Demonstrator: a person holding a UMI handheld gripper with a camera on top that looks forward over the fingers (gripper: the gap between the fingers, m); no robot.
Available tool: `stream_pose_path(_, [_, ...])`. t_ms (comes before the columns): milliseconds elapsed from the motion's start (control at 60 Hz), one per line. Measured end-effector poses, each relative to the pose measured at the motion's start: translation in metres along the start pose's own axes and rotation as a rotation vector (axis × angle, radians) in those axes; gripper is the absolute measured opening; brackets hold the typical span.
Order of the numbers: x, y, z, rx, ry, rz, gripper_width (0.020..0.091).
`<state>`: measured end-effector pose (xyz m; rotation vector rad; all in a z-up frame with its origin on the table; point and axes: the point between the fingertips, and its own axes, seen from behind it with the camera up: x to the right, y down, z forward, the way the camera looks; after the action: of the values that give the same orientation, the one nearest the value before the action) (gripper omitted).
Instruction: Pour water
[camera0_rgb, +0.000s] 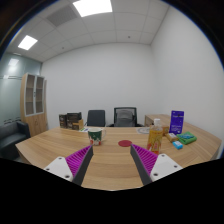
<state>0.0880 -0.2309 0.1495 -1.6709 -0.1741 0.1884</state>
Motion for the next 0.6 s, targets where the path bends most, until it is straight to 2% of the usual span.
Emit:
stream_pose_path(317, [0.045,0.004,0.024,-0.008,0.077,-0.014,0.0836])
stream_pose_path(600, [0.173,0.021,0.107,-0.051,0.241,-0.019,0.0837])
